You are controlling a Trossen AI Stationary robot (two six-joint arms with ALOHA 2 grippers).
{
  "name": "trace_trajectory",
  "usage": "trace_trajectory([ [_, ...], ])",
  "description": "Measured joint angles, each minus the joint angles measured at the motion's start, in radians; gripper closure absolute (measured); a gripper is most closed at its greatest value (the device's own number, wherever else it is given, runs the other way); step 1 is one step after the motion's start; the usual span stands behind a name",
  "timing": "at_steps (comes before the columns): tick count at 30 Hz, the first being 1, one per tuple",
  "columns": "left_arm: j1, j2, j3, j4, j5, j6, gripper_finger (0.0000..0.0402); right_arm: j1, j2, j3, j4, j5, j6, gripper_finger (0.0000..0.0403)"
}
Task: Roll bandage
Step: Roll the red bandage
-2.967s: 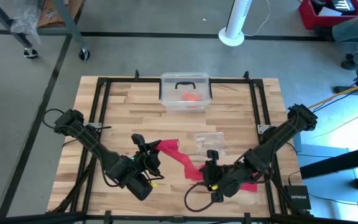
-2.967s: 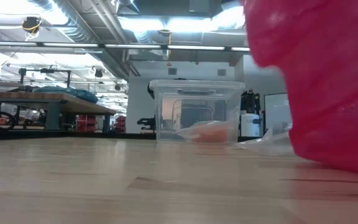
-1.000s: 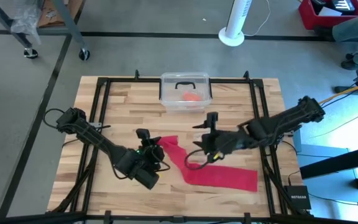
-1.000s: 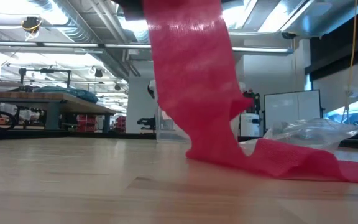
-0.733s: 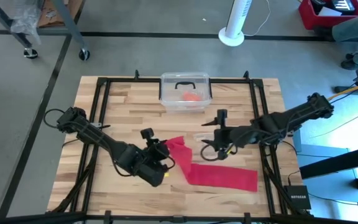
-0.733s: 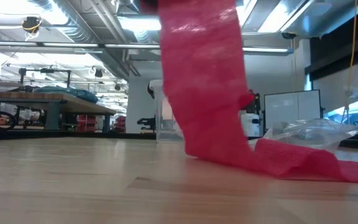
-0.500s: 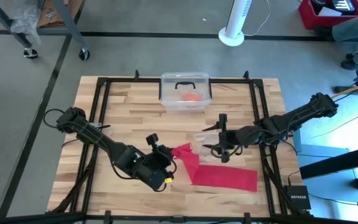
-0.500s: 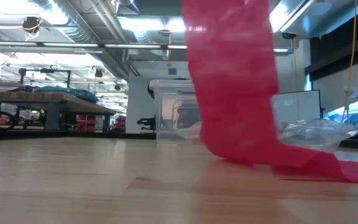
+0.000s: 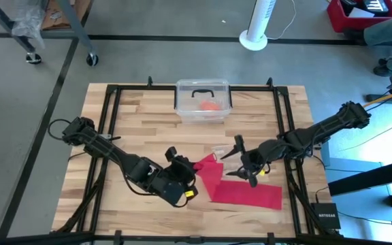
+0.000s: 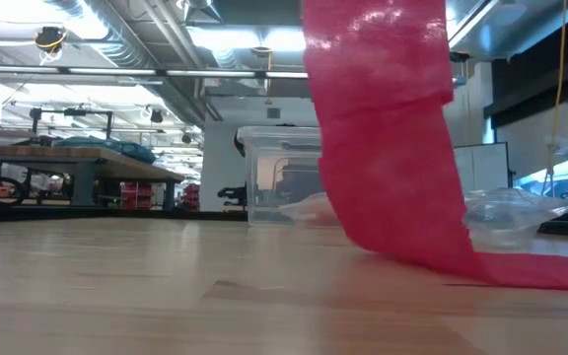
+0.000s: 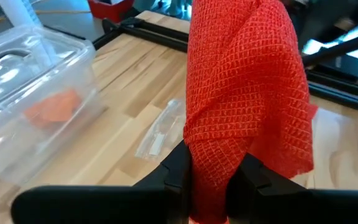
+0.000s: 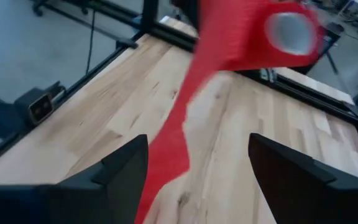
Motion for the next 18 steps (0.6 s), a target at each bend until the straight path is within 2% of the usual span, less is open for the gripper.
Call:
trace_trajectory([
  [10, 0.040, 0.000, 0.000, 0.000, -0.002, -0.071, 0.0347, 0.000, 0.000, -0.005, -0.008, -0.046, -0.082, 0.0125],
  [15, 0.067, 0.000, 0.000, 0.001, -0.005, -0.055, 0.0347, -0.001, 0.000, -0.005, -0.050, -0.044, -0.121, 0.0125],
  [18, 0.077, 0.000, 0.000, 0.005, -0.006, -0.002, 0.0347, -0.001, -0.002, -0.005, -0.062, -0.004, -0.159, 0.0125],
])
